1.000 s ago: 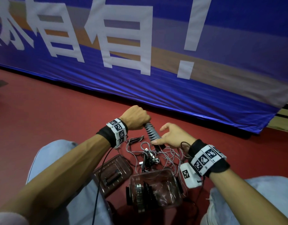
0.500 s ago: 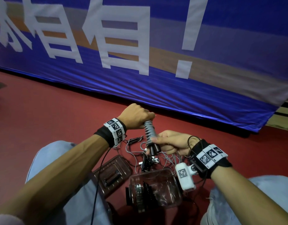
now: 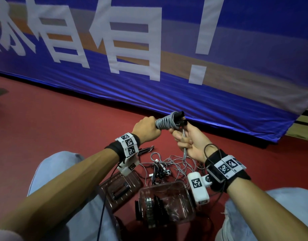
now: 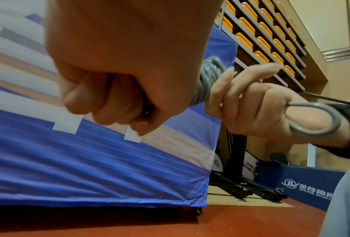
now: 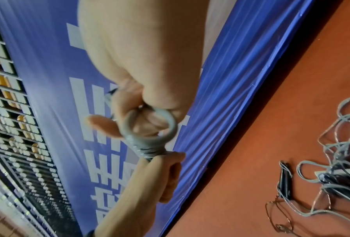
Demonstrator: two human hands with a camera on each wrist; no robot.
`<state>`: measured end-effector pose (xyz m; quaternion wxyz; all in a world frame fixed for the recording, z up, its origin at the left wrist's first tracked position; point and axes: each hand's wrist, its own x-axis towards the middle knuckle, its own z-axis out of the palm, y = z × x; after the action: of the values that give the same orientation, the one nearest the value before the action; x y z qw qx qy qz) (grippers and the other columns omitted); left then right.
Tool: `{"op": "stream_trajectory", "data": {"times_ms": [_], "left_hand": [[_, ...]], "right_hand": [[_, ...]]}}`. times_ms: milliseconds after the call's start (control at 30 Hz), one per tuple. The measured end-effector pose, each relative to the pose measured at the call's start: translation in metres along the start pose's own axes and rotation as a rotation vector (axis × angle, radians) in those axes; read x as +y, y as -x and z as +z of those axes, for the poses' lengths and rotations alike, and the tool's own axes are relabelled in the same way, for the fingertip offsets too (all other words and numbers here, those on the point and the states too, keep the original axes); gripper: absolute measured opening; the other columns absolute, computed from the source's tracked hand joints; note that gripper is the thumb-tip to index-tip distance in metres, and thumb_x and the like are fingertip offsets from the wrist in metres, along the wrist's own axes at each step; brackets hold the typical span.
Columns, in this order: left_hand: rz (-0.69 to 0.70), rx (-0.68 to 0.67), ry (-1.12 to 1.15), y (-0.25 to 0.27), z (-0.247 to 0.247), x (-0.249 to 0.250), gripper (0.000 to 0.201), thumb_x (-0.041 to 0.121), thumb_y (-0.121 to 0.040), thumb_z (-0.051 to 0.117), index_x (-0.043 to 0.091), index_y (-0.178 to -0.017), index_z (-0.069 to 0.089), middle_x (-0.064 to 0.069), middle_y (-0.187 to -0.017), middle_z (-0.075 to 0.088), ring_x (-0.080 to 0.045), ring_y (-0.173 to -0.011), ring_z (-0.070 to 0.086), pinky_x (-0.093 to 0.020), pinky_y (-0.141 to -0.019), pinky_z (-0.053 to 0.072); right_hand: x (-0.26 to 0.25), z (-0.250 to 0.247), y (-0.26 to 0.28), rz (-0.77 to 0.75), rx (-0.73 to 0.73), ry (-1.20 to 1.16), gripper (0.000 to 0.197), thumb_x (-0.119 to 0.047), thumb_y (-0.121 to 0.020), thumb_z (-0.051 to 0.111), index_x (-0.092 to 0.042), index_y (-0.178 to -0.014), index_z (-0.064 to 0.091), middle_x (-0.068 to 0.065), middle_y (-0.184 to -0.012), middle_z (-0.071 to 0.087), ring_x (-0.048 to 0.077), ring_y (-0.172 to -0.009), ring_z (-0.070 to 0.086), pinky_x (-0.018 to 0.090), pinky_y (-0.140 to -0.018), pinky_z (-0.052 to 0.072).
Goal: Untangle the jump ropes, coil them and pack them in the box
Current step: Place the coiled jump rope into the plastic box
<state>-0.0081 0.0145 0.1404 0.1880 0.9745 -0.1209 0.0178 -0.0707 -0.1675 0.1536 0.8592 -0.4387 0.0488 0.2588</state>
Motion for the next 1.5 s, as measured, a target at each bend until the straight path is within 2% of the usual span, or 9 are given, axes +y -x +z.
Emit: {"op": "stream_trajectory", "data": {"times_ms": [267,500,633,700,800,1000,1167,1400,1500], "left_hand": [[-0.172,-0.180,-0.202,0.001,0.027,0.007,0.027,0.039,-0.085,0.059,0.016,-0.097,0.064,-0.005,-0.094,0.071,-0.029,-0.085,0.070,-0.036,-0.079,0.057],[-0.210,-0.294,-0.367,-0.002,0.036,0.010,0.031,0.042,-0.088,0.062,0.017,-0.104,0.068,0.000,-0.084,0.064,-0.023,-0.074,0.062,-0.031,-0.072,0.051],[-0.195,-0.309,-0.329,-0.003,0.040,0.008,0.029,0.043,-0.087,0.061,0.017,-0.101,0.067,0.000,-0.084,0.066,-0.023,-0.074,0.064,-0.031,-0.072,0.053],[-0.173,-0.320,-0.238,-0.005,0.039,0.006,0.025,0.040,-0.088,0.058,0.017,-0.095,0.063,-0.001,-0.084,0.065,-0.024,-0.075,0.064,-0.031,-0.070,0.052],[-0.128,-0.323,-0.098,-0.009,0.035,0.003,0.021,0.034,-0.088,0.056,0.014,-0.085,0.058,-0.007,-0.086,0.066,-0.028,-0.077,0.064,-0.031,-0.066,0.050],[-0.083,-0.273,-0.167,-0.013,0.019,-0.011,0.023,0.035,-0.090,0.053,0.013,-0.081,0.056,-0.007,-0.083,0.061,-0.032,-0.079,0.064,-0.035,-0.070,0.052],[0.006,-0.271,-0.329,-0.009,0.018,-0.028,0.020,0.030,-0.090,0.052,0.011,-0.085,0.057,-0.009,-0.086,0.063,-0.033,-0.078,0.064,-0.034,-0.068,0.050],[0.091,-0.368,-0.538,0.004,0.025,-0.035,0.025,0.034,-0.095,0.049,0.012,-0.090,0.062,0.000,-0.080,0.062,-0.024,-0.074,0.062,-0.032,-0.070,0.052],[0.172,-0.368,-0.545,0.003,0.023,-0.033,0.022,0.032,-0.094,0.050,0.013,-0.083,0.057,0.000,-0.078,0.061,-0.024,-0.070,0.060,-0.031,-0.066,0.050]], "right_hand": [[0.014,-0.007,-0.020,0.032,0.393,-0.182,0.030,-0.003,-0.101,0.020,-0.003,-0.093,0.048,0.013,-0.061,0.052,0.005,-0.028,0.025,0.017,-0.026,0.018],[0.027,-0.012,-0.017,0.021,0.641,0.517,0.035,0.009,-0.096,0.024,0.012,-0.118,0.050,0.012,-0.056,0.056,0.009,-0.027,0.038,0.014,-0.032,0.027],[0.035,-0.020,-0.016,0.026,0.640,0.771,0.067,0.006,-0.101,0.033,0.005,-0.156,-0.005,0.012,-0.066,0.064,0.011,-0.033,0.047,0.016,-0.031,0.030],[0.034,-0.023,-0.018,-0.038,0.626,0.787,0.055,0.004,-0.101,0.034,0.009,-0.152,0.015,0.009,-0.061,0.066,0.011,-0.036,0.047,0.017,-0.033,0.032],[0.026,-0.025,-0.019,-0.162,0.596,0.798,0.028,-0.004,-0.106,0.033,0.005,-0.108,0.059,0.010,-0.063,0.067,0.013,-0.040,0.046,0.021,-0.040,0.036],[0.000,-0.049,-0.024,-0.487,0.684,0.987,0.025,-0.017,-0.105,0.044,-0.022,-0.087,0.060,0.000,-0.074,0.064,0.017,-0.060,0.054,0.029,-0.061,0.040],[-0.027,-0.053,-0.010,-0.653,0.791,0.819,0.029,-0.015,-0.103,0.046,-0.020,-0.079,0.060,-0.004,-0.064,0.055,0.011,-0.051,0.043,0.028,-0.055,0.035],[-0.058,-0.029,0.019,-0.729,0.292,0.822,0.024,-0.017,-0.110,0.045,-0.008,-0.093,0.059,-0.003,-0.057,0.039,0.009,-0.047,0.030,0.022,-0.044,0.028],[-0.056,-0.027,0.023,-0.734,0.292,0.759,0.024,-0.018,-0.110,0.045,-0.006,-0.094,0.059,-0.002,-0.059,0.036,0.010,-0.047,0.027,0.023,-0.044,0.025]]}}
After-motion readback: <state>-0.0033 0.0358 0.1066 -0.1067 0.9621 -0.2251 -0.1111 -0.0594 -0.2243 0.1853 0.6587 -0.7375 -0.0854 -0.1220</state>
